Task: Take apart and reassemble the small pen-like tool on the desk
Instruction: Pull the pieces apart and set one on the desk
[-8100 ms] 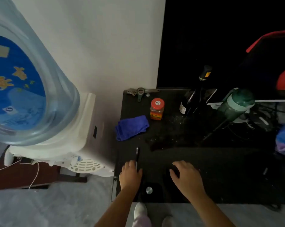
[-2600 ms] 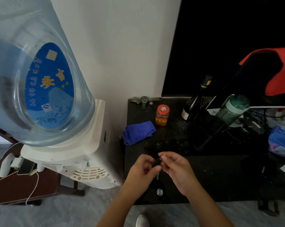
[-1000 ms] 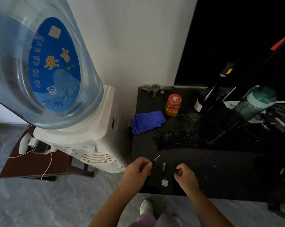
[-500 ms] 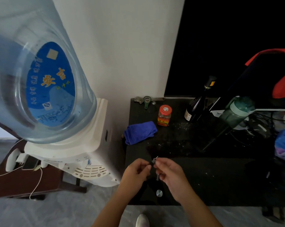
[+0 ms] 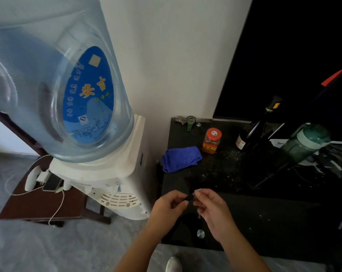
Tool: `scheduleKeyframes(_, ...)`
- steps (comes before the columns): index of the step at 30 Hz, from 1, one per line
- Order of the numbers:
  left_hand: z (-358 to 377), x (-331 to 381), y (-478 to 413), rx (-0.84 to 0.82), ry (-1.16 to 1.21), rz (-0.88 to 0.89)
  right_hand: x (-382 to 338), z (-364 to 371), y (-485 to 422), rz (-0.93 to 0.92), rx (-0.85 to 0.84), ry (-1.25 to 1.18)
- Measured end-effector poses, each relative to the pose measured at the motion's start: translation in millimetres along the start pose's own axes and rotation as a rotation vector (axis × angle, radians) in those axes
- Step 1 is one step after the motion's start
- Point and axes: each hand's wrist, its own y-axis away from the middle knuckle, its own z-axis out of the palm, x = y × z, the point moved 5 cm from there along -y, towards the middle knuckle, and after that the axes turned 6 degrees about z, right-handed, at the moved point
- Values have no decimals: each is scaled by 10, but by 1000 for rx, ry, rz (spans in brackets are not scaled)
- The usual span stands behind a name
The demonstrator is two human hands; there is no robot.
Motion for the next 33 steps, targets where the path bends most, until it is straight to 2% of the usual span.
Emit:
scheduleKeyframes(6,-218,-228,87,35,-49,-69,-91,-51,-158,-4,59,-112)
scheduleKeyframes(10,-431,-390,166,26,-149,-117,-50,-140,-378,50,154,-114)
scheduleKeyframes(13,-581,-476,228,80,-161,-161,21,-204,-569,83,208,-78)
scheduleKeyframes(20,-651,-434,293,153,-24,-185,151,-284,-972,37,303,383)
scheduleKeyframes(28,-544,-464,324,137,-4,-223,282,-472,-1306,181,378,484)
scheduleKeyframes(33,-474,-483,318,136,-19,-227,270,-565,-1314,208,439,616)
